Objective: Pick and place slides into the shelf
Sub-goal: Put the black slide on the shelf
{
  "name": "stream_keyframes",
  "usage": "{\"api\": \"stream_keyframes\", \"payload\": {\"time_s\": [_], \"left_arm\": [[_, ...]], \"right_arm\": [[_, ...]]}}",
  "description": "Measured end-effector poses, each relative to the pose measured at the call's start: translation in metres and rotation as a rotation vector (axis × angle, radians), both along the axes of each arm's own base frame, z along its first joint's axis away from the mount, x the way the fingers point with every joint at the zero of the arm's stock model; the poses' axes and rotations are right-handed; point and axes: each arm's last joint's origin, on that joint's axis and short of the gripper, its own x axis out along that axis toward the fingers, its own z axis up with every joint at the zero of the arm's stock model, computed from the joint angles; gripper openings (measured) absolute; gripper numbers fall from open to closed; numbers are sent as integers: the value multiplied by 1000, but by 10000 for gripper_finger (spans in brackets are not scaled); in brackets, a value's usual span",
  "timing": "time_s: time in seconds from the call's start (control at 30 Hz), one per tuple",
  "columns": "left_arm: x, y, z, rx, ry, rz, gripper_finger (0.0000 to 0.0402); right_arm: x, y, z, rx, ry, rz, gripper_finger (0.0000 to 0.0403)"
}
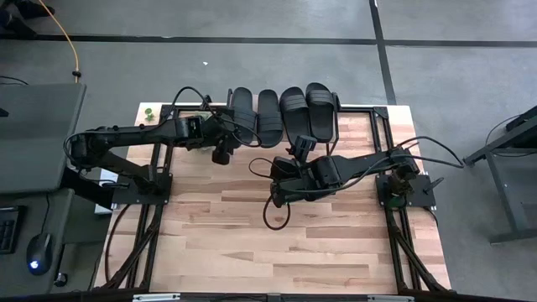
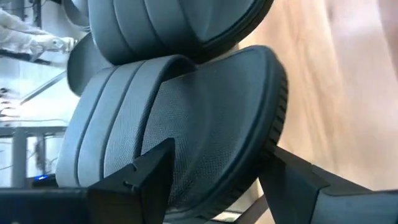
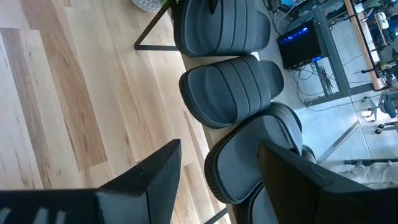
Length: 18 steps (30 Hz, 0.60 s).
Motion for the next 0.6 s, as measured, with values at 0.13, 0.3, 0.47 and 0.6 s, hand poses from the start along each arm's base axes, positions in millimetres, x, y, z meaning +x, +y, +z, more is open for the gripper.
{"api": "stream_keyframes", "payload": {"time_s": [0.13,0.3,0.47,0.6], "left_arm": [[3,-1,1,-45,-61,-4,213],[5,-1,3,-85,-119,-10,210],[2,-1,1,-67,-78,19,214],[1,-1,0,-65,-57,35,222]], "right_arm": [[0,0,0,-3,-1,-1,204],[1,-1,0,-3,-4,-5,204],[1,-4,0,1,-3,-11,204],[1,-4,0,1,-3,-11,204]]}}
